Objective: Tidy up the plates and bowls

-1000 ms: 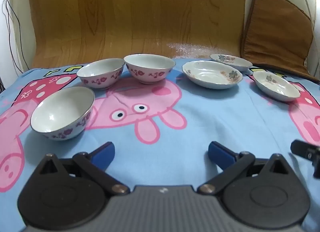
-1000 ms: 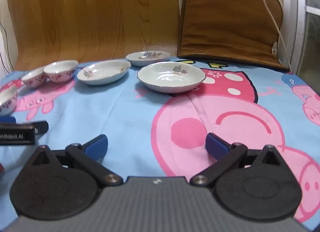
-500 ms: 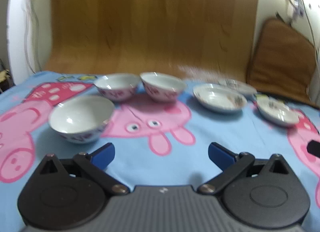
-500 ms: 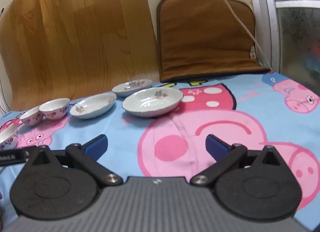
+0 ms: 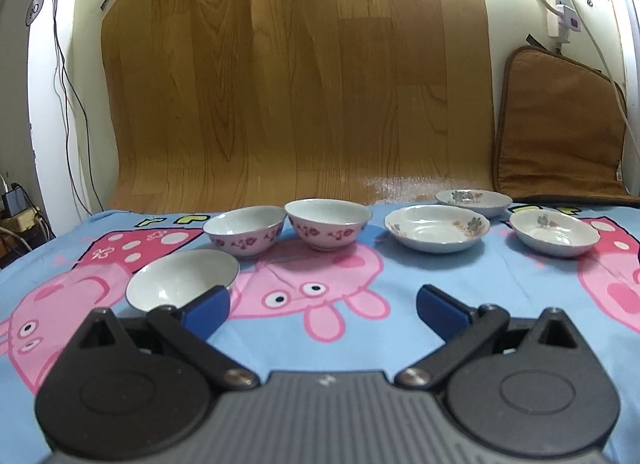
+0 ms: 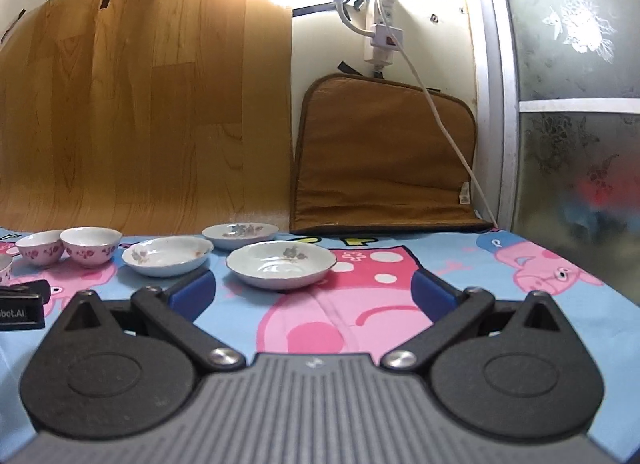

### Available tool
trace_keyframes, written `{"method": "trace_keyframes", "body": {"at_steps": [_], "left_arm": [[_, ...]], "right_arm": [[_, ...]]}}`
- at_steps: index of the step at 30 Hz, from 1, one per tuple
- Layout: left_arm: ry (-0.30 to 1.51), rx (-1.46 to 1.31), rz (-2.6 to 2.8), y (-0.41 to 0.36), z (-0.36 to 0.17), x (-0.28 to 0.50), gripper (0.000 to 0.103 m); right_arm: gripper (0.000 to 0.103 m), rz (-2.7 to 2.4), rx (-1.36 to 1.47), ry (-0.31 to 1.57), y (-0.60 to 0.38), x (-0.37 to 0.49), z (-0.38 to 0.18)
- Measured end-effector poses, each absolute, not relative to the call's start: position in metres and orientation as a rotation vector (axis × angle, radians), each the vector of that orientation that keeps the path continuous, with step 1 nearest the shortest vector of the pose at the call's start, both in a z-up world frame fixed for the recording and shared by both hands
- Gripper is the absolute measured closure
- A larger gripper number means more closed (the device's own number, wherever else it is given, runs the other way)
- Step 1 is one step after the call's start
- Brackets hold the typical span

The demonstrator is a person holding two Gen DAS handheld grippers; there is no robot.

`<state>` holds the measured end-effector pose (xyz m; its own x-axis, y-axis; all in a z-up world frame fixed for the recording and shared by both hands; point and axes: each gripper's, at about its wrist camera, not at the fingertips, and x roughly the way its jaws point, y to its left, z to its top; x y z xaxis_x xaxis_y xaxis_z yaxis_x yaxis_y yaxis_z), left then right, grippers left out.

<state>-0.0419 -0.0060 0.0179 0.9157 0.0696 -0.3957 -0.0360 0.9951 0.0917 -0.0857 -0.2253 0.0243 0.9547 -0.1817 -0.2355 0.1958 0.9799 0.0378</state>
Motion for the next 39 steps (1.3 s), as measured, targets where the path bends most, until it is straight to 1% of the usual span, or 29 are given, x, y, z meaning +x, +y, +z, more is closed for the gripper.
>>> {"method": "trace_keyframes", "body": {"at_steps": [13,26,27,28,29,31,33,35,36,38,39], "left_arm": [[0.455,0.091,0.022,-0.005,0.015,-0.038,0.000],[0.496,0.078,-0.022,-0.003,0.015,-0.033,0.000],[0.493,0.076,-0.028,-0.003,0.015,-0.034,0.000],[0.488,0.072,-0.038,-0.002,0.015,-0.035,0.000],[0.480,0.064,-0.047,-0.001,0.016,-0.036,0.000],[0.464,0.049,-0.056,0.001,0.017,-0.039,0.000],[0.450,0.036,-0.062,0.003,0.018,-0.040,0.000],[0.439,0.024,-0.066,0.005,0.019,-0.041,0.000],[0.435,0.020,-0.070,0.006,0.020,-0.042,0.000],[0.437,0.007,-0.085,0.009,0.022,-0.041,0.000],[0.444,-0.004,-0.094,0.012,0.022,-0.040,0.000]], "right_arm": [[0.000,-0.183,0.119,0.230,-0.231,-0.091,0.021],[0.000,-0.158,0.109,0.254,-0.230,-0.087,0.023],[0.002,-0.136,0.106,0.270,-0.230,-0.086,0.023],[0.007,-0.108,0.101,0.295,-0.230,-0.083,0.023],[0.015,-0.083,0.099,0.313,-0.230,-0.080,0.024],[0.025,-0.023,0.093,0.334,-0.230,-0.075,0.028],[0.033,0.012,0.081,0.341,-0.227,-0.068,0.036],[0.045,0.065,0.087,0.340,-0.227,-0.055,0.047],[0.047,0.082,0.095,0.347,-0.226,-0.047,0.051],[0.058,0.119,0.114,0.374,-0.223,-0.027,0.060],[0.060,0.136,0.123,0.387,-0.222,-0.016,0.062]]}}
